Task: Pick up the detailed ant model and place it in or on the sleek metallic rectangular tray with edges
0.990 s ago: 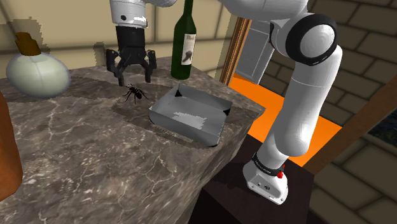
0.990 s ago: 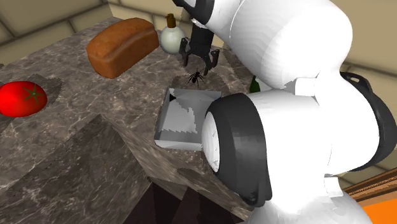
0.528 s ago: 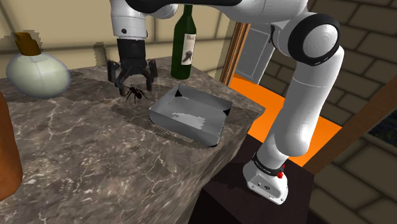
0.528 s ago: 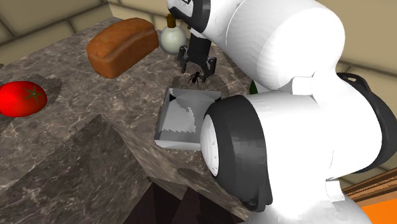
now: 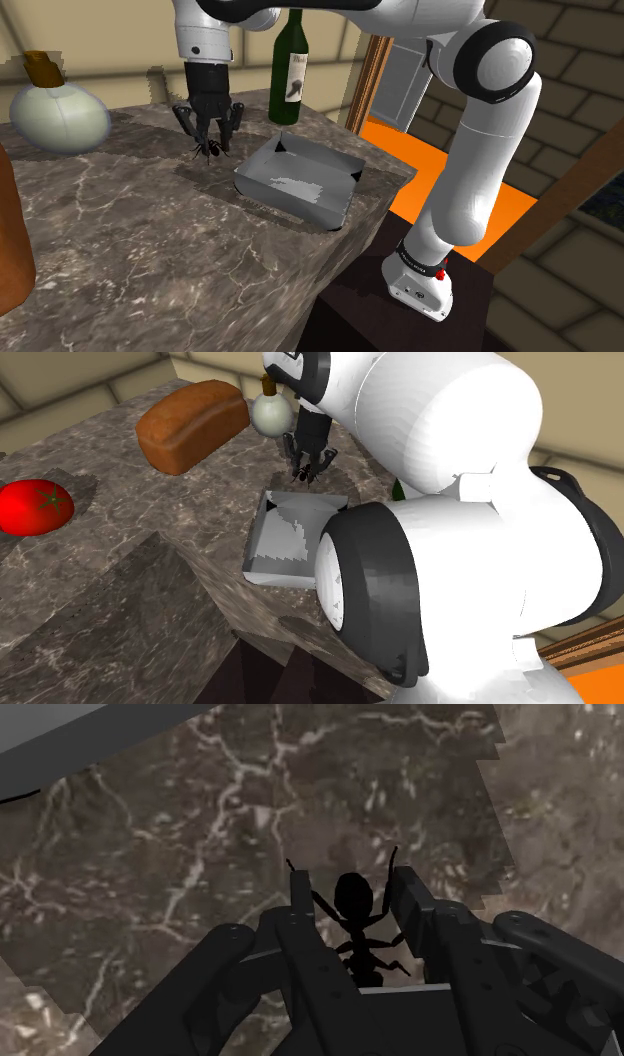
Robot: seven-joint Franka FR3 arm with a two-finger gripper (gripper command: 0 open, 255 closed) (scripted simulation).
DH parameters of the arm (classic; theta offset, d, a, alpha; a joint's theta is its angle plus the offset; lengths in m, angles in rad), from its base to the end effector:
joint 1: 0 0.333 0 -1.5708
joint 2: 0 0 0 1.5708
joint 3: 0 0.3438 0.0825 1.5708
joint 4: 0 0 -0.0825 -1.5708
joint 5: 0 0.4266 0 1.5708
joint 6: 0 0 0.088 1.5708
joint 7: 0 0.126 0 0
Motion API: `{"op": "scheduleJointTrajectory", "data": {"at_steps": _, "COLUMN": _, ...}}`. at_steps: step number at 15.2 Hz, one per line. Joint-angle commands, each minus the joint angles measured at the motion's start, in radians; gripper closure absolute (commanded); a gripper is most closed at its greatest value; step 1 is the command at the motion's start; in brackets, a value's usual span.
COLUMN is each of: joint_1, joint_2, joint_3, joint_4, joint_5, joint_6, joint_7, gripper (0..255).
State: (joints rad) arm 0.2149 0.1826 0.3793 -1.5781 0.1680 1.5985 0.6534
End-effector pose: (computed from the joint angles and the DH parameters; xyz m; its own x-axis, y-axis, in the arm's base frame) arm 0.5302 0.3629 0.5289 0.9640 -0.0624 -0.2587 -0.0889 -0.9918 -0.0923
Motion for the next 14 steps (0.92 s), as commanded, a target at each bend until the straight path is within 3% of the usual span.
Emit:
{"op": "scheduleJointTrajectory", "data": {"at_steps": 1, "joint_1": 0.0, "joint_2": 0.001, "joint_3": 0.0, "joint_4": -0.001, "joint_5": 0.0, "joint_6": 0.0, "joint_7": 0.0, "gripper": 255}}
{"op": "scheduleJointTrajectory", "data": {"at_steps": 8, "joint_1": 0.0, "joint_2": 0.001, "joint_3": 0.0, "joint_4": -0.001, "joint_5": 0.0, "joint_6": 0.0, "joint_7": 0.0, "gripper": 255}}
{"op": "scheduleJointTrajectory", "data": {"at_steps": 14, "joint_1": 0.002, "joint_2": 0.009, "joint_3": 0.001, "joint_4": 0.09, "joint_5": -0.003, "joint_6": -0.081, "joint_7": 0.017, "gripper": 255}}
